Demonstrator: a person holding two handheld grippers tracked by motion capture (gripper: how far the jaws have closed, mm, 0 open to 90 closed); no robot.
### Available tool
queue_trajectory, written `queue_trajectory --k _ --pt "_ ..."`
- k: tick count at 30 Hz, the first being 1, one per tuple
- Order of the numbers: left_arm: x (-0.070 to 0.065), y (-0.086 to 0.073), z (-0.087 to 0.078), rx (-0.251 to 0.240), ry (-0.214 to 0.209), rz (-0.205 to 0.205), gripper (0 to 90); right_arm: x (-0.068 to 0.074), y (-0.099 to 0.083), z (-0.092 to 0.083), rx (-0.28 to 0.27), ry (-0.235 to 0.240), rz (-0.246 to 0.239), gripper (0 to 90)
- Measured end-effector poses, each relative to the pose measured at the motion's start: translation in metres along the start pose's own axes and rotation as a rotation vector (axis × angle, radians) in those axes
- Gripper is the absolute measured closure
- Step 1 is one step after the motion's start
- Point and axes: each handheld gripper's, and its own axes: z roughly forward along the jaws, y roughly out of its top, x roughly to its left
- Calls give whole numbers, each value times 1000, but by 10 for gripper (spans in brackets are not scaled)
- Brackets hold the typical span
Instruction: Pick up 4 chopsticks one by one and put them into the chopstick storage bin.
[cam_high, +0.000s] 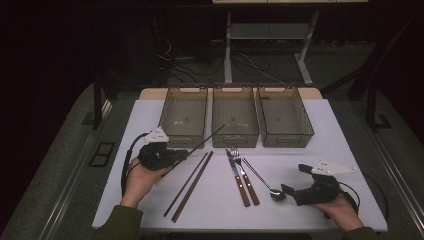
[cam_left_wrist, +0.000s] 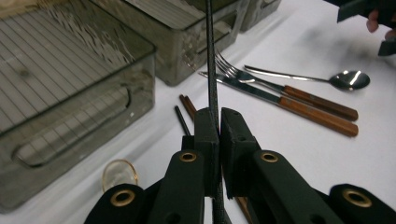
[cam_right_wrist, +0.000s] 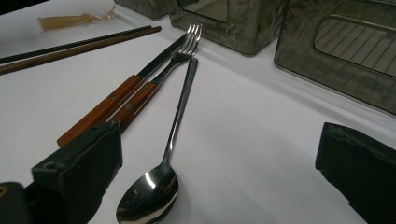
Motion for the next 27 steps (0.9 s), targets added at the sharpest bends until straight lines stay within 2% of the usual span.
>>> queue_trajectory --k 18,27 --pt "17 22 14 -14 19 -5 853 -1 0 -2 -10 -4 7 8" --pt "32 35 20 -32 37 -63 853 -1 0 -3 -14 -5 10 8"
